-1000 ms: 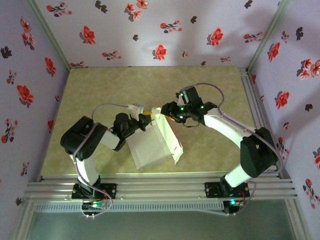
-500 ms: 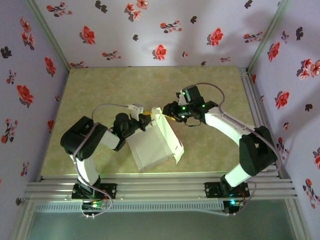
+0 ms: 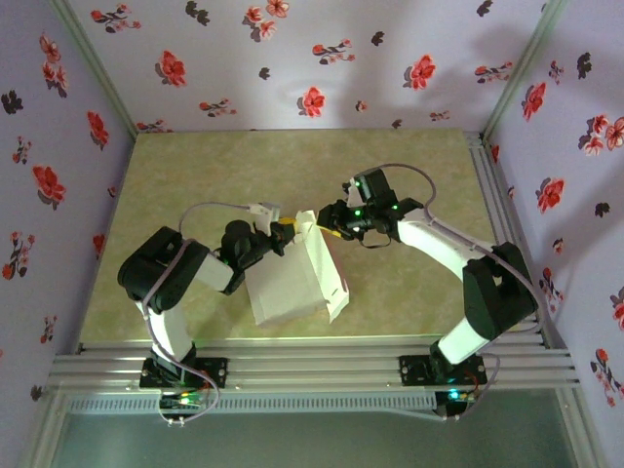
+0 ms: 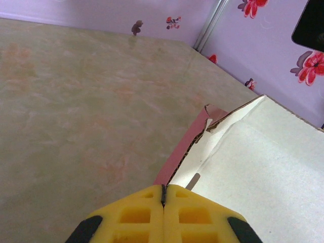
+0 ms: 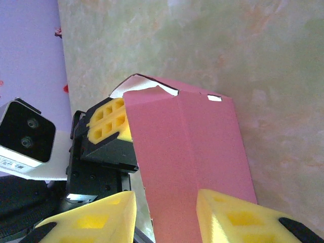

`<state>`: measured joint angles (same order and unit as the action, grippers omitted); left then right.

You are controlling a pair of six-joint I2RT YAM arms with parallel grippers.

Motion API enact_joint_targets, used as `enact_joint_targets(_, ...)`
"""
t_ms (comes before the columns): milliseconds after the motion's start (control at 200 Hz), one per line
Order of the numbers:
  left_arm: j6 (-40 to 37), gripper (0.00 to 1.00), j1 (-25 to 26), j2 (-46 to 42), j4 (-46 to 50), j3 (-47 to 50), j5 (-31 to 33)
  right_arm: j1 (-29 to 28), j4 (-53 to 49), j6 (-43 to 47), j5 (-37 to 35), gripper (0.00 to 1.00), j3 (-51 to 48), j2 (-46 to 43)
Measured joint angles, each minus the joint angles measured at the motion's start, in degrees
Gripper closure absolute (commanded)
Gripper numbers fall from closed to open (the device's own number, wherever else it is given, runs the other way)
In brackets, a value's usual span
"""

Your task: Fold the paper box

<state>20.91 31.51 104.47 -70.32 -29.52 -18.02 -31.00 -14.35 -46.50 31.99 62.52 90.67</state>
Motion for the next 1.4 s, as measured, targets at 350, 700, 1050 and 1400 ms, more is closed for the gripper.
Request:
enact_joint_targets(350,0.0,1.00,0.0,0.0,0.0,0.0,0.0,0.0,-0.5,2.0,-0.3,0.65,0.0,0.2)
enact_joint_targets(700,0.0,1.00,0.0,0.0,0.0,0.0,0.0,-0.1,-2.2,5.1,-1.8,0.63,0.6,0.5)
enact_joint_targets(1050,0.0,1.00,0.0,0.0,0.0,0.0,0.0,-0.6,-3.7,6.4,-2.2,0.68,1.3,2.3)
enact_joint_targets(1400,0.2,1.00,0.1,0.0,0.0,0.0,-0.3,-1.8,-6.1,7.6,-3.1,0.69,2.1,3.9)
